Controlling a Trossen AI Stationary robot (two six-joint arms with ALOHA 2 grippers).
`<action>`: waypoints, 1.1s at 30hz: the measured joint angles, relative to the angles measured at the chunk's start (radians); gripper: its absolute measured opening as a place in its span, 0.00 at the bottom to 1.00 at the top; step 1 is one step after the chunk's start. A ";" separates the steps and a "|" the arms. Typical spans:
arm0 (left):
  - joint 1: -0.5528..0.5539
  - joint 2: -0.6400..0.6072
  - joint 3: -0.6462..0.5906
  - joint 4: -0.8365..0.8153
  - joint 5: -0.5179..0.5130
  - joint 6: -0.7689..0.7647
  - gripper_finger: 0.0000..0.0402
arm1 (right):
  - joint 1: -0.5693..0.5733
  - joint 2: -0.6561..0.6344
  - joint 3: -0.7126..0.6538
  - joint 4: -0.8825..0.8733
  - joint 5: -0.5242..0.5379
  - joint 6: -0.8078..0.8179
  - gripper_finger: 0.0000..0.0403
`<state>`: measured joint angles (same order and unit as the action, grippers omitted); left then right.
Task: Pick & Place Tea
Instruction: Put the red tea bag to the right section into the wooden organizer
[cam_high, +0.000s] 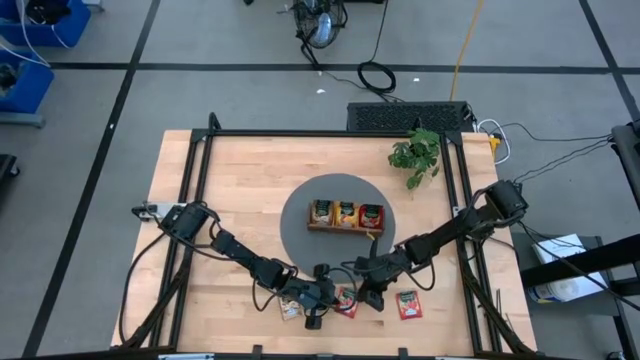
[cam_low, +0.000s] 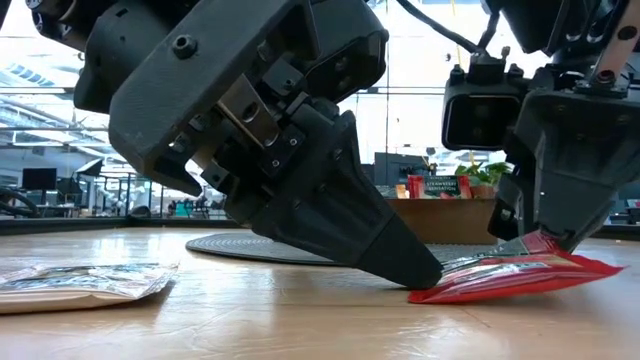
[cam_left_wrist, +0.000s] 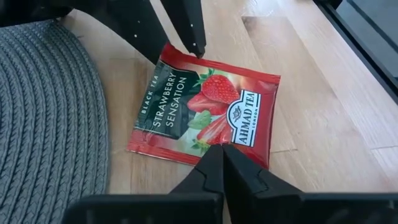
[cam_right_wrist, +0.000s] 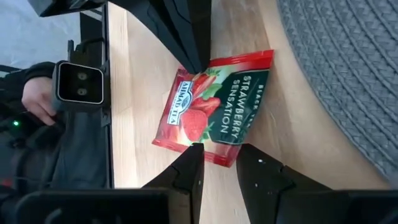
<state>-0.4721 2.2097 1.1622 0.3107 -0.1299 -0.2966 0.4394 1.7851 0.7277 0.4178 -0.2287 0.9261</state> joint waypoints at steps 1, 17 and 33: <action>0.000 0.000 0.000 0.002 0.000 0.004 0.02 | 0.000 0.004 0.000 0.005 0.004 -0.003 0.20; 0.002 0.001 0.000 0.004 0.000 0.007 0.03 | 0.001 0.029 0.000 0.046 0.072 -0.053 0.15; -0.014 -0.013 -0.001 0.022 -0.012 0.098 0.16 | 0.001 0.031 -0.001 0.055 0.101 -0.133 0.00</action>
<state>-0.4857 2.1964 1.1614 0.3329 -0.1419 -0.1988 0.4407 1.8156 0.7265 0.4730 -0.1274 0.7934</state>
